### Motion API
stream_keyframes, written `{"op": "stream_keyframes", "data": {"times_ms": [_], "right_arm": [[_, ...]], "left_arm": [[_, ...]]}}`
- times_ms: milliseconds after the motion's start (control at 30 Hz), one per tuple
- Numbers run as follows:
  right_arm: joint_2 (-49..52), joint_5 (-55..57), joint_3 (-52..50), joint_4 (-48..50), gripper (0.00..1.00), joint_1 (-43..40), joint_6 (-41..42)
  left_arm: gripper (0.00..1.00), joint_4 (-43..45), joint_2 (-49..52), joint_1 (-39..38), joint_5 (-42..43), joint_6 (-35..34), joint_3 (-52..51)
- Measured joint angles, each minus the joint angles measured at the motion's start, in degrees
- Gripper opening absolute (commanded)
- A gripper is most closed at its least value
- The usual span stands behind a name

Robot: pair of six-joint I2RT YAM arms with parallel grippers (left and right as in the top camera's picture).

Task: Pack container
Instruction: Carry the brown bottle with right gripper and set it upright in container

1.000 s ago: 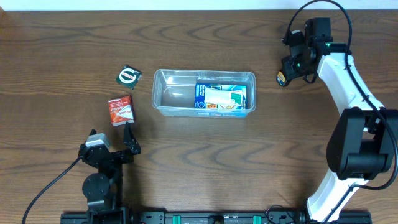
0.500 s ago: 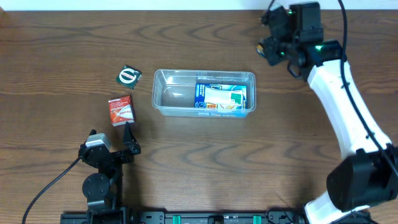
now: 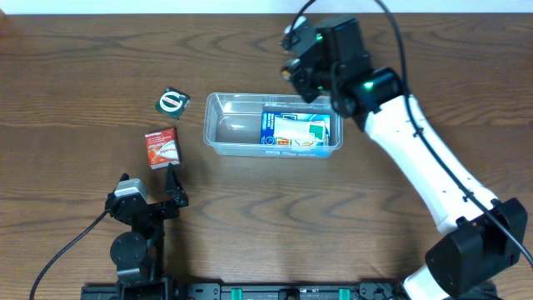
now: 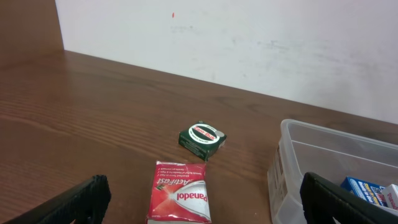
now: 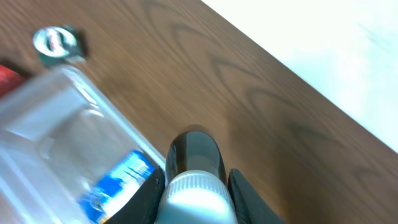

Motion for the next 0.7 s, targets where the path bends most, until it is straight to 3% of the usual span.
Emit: {"op": "stream_keyframes", "data": {"times_ms": [333, 700], "right_arm": [[0.02, 2.45, 0.0, 1.05, 0.22, 4.7, 16.52], [5.4, 4.2, 0.0, 0.72, 0.22, 7.93, 25.86]], "left_arm": [[0.98, 0.0, 0.0, -0.02, -0.02, 0.0, 0.0], [0.98, 0.0, 0.0, 0.0, 0.0, 0.0, 0.0]]}}
